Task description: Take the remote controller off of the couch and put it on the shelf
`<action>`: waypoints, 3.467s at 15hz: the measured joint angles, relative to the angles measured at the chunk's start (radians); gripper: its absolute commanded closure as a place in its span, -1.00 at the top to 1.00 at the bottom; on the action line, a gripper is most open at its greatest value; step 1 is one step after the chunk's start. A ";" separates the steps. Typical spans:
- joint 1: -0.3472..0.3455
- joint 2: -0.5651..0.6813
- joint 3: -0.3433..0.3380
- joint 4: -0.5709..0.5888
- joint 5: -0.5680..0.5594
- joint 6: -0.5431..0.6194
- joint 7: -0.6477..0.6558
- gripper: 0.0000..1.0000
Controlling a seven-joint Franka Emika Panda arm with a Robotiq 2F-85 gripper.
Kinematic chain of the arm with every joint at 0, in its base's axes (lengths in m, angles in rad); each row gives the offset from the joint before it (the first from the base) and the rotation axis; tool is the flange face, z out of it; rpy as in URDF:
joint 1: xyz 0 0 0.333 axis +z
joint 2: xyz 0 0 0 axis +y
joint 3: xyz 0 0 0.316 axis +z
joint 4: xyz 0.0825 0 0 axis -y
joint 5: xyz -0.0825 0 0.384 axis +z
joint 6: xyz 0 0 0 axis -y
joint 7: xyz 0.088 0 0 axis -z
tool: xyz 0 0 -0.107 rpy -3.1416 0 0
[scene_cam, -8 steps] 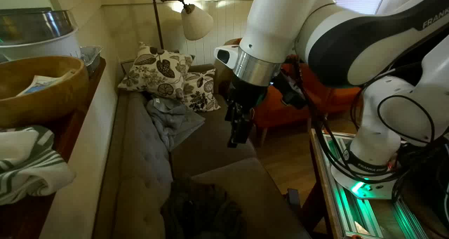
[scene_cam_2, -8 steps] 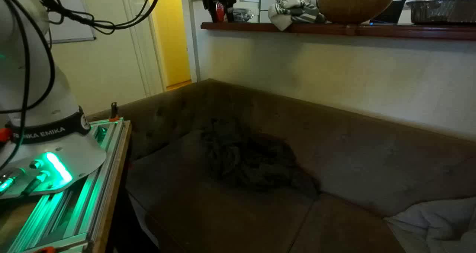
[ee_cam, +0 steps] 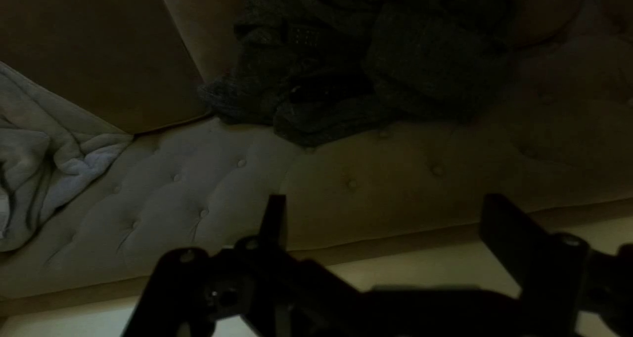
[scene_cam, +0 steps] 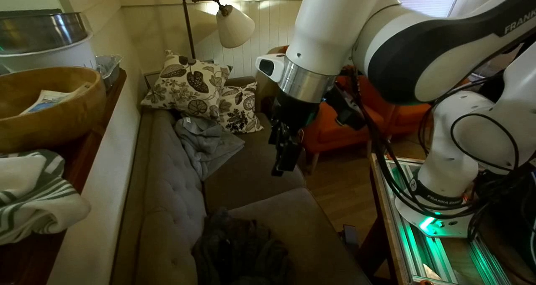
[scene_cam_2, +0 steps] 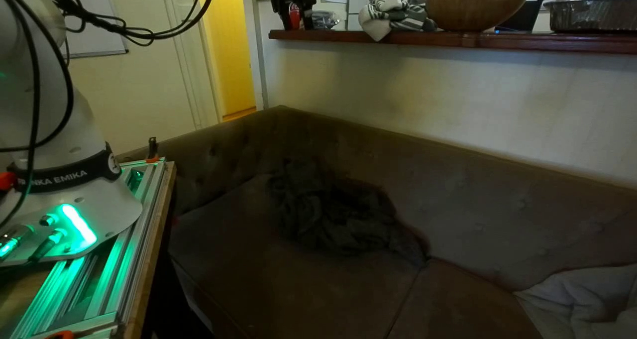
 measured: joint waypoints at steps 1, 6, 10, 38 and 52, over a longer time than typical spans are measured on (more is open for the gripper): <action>0.000 0.000 0.000 0.000 0.000 0.000 0.000 1.00; 0.000 0.000 0.000 0.000 0.000 0.000 0.000 1.00; 0.000 0.000 0.000 0.000 0.000 0.000 0.000 1.00; -0.028 0.562 -0.083 0.064 0.034 0.232 0.263 1.00; 0.189 0.973 -0.356 0.292 -0.034 0.459 0.754 1.00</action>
